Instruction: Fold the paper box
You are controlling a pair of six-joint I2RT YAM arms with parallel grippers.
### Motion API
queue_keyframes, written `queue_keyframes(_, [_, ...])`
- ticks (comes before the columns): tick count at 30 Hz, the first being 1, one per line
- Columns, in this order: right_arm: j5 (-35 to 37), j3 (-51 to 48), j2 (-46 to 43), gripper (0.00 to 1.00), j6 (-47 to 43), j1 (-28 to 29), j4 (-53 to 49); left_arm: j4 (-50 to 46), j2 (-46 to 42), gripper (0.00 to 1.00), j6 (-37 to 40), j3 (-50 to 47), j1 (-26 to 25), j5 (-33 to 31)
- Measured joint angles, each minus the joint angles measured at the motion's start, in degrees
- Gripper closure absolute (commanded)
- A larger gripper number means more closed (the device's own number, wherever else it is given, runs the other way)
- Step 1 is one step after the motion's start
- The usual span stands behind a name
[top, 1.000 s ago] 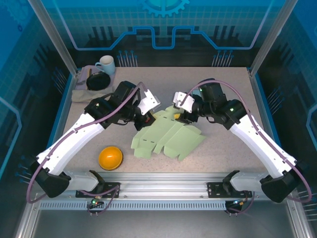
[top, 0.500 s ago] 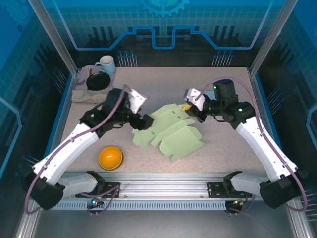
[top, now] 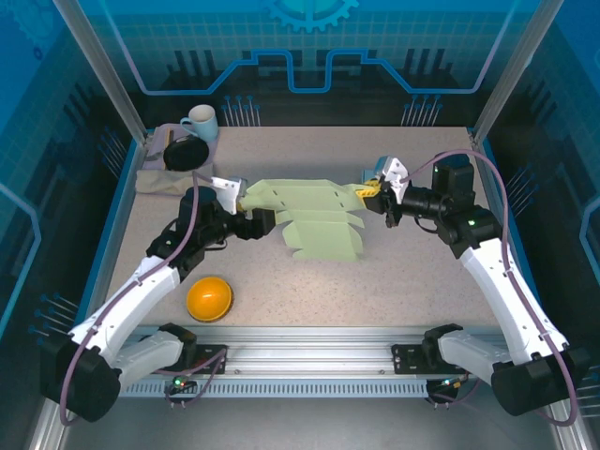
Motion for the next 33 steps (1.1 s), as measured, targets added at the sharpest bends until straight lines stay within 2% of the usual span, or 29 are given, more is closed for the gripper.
queue_keyframes(3, [-1.62, -0.24, 0.0, 1.0, 0.02, -0.24, -0.04, 0.37, 0.68, 0.17, 0.0, 0.0, 0.0, -0.63])
queue_keyframes(4, [-2.14, -0.28, 0.0, 1.0, 0.04, -0.35, -0.04, 0.37, 0.7, 0.25, -0.04, 0.0, 0.02, -0.59])
queue_keyframes(6, [-2.84, -0.39, 0.0, 1.0, 0.07, -0.46, -0.07, 1.2, 0.57, 0.49, 0.04, 0.0, 0.0, -0.26])
queue_keyframes(13, [-4.02, -0.44, 0.0, 1.0, 0.11, -0.66, 0.0, 2.78, -3.37, 1.0, 1.31, -0.13, 0.0, 1.92])
queue_keyframes(14, [-3.93, -0.44, 0.0, 0.96, 0.15, -0.66, 0.11, 2.49, -3.76, 1.0, 1.73, -0.11, -0.02, 1.95])
queue_keyframes(16, [-3.34, -0.44, 0.0, 0.81, 0.81, -0.68, 0.33, 1.49, -4.04, 1.0, 2.47, -0.07, -0.28, 1.62])
queue_keyframes(19, [-1.09, -0.42, 0.0, 0.43, 1.68, -0.68, 0.37, -1.92, -4.26, 1.0, 3.32, 0.83, -1.42, -0.94])
queue_keyframes(20, [-0.13, -0.33, 0.0, 0.38, 1.81, -0.68, 0.33, -3.85, -4.26, 1.0, 3.76, 1.86, -2.12, -2.51])
queue_keyframes(23, [3.67, 2.49, 0.37, 0.36, 1.11, -0.61, -2.43, -10.14, -3.78, 1.0, 6.36, 6.78, -5.38, -7.8])
queue_keyframes(26, [7.19, 10.43, 2.43, 0.37, -2.58, 0.85, -7.67, -15.58, -1.31, 1.0, 10.14, 13.62, -9.64, -13.94])
queue_keyframes(29, [11.65, 18.14, 4.85, 0.36, -9.14, 5.31, -11.74, -19.85, 1.75, 1.0, 13.97, 18.64, -13.16, -18.71])
queue_keyframes(33, [18.73, 23.89, 8.66, 0.37, -18.75, 11.56, -17.29, -24.2, 4.28, 1.0, 17.86, 21.11, -14.88, -22.71])
